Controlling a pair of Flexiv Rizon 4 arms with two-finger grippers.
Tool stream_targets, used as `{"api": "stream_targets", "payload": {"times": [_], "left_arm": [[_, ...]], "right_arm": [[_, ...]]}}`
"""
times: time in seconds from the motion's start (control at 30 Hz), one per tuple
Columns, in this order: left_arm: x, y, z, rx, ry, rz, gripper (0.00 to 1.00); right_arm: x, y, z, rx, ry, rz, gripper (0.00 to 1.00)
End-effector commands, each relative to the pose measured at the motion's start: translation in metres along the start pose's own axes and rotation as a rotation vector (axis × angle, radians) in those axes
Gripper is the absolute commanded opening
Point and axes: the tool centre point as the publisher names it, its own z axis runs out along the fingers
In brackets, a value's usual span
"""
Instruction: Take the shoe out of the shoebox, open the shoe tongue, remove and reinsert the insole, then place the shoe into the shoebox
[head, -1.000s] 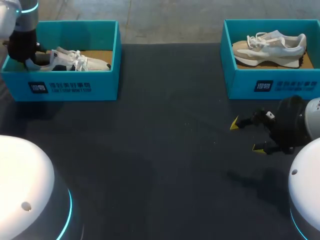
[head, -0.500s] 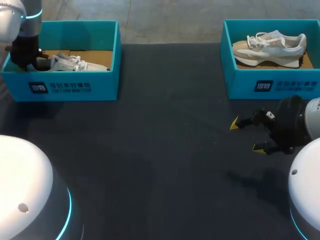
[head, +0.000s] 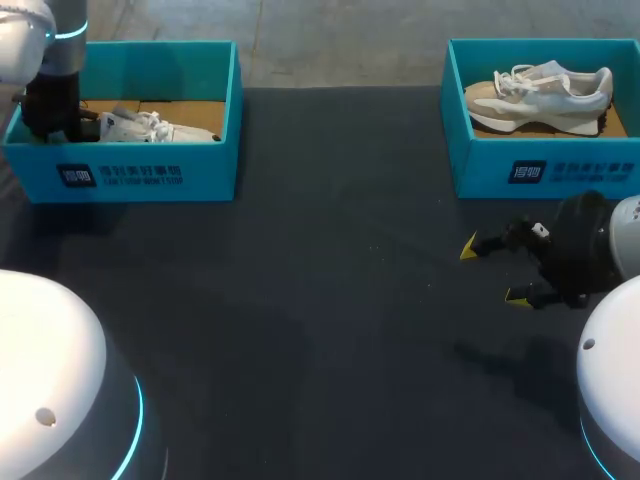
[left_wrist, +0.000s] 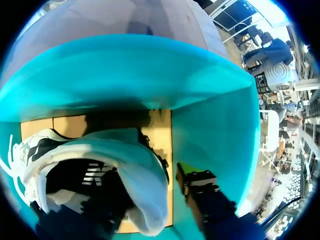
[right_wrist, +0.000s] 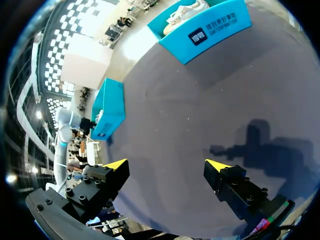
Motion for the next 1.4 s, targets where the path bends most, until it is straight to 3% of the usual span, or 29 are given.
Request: {"api": "stream_targets", "payload": {"times": [0.03, 0.2, 0.4, 1.07, 1.4], "left_arm": [[0.002, -0.001, -0.010, -0.016, -0.006, 0.011, 1.00], [0.004, -0.001, -0.021, -0.028, -0.032, 0.005, 1.00], [0.003, -0.003, -0.051, -0.053, -0.092, 0.025, 1.00], [0.005, -0.018, -0.149, -0.111, -0.247, -0.230, 1.00], [0.005, -0.018, -0.149, -0.111, -0.247, -0.230, 1.00]], "right_arm": [[0.001, -0.002, -0.001, -0.003, -0.005, 0.001, 1.00], [0.001, -0.002, -0.001, -0.003, -0.005, 0.001, 1.00], [0.001, -0.002, -0.001, -0.003, -0.005, 0.001, 1.00], [0.001, -0.002, -0.001, -0.003, -0.005, 0.001, 1.00], [0.001, -0.002, -0.001, -0.003, -0.005, 0.001, 1.00]]}}
